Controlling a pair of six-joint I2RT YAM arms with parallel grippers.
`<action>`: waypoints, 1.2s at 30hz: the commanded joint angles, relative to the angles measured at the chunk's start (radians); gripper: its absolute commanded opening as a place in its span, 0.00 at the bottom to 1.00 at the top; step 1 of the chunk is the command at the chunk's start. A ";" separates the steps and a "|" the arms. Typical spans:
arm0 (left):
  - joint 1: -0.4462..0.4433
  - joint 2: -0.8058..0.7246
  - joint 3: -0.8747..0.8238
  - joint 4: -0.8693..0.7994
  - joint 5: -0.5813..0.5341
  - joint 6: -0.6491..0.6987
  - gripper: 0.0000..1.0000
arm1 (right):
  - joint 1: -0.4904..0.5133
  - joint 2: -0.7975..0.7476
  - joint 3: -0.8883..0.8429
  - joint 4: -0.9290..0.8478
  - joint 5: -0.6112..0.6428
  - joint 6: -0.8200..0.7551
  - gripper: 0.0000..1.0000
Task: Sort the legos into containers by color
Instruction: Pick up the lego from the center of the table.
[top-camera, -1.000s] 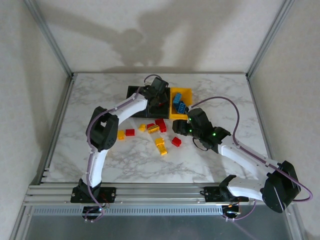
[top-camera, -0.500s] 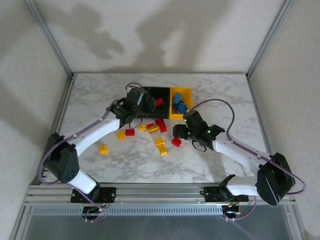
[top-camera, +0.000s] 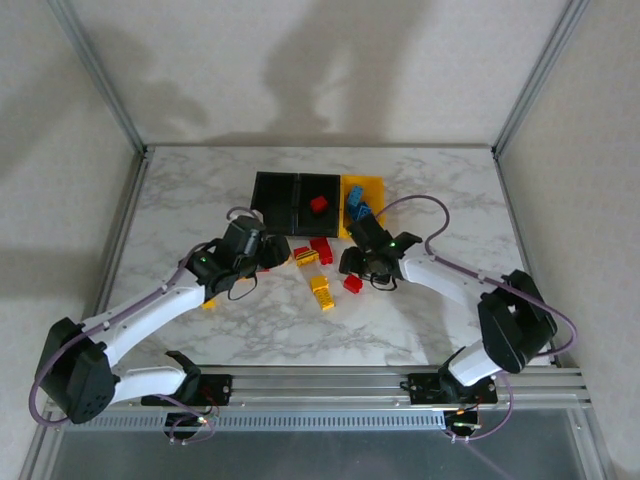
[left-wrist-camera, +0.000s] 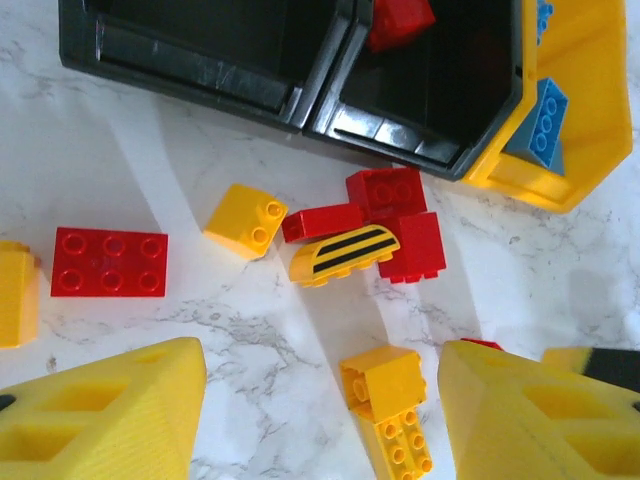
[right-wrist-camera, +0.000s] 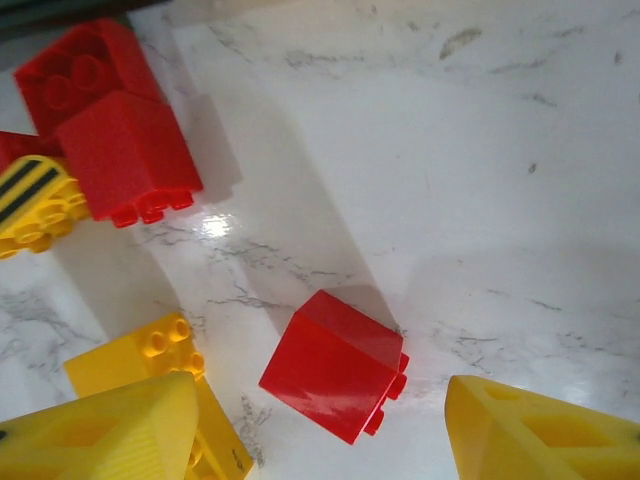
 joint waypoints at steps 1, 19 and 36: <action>-0.006 -0.026 -0.032 0.020 0.033 0.001 0.63 | 0.020 0.065 0.039 -0.061 0.008 0.068 0.66; -0.006 -0.032 -0.073 0.040 0.019 -0.024 0.62 | 0.054 0.221 0.082 -0.043 0.072 0.117 0.48; -0.001 -0.069 -0.105 0.038 -0.010 -0.091 0.62 | 0.035 0.162 0.308 -0.108 0.144 -0.017 0.39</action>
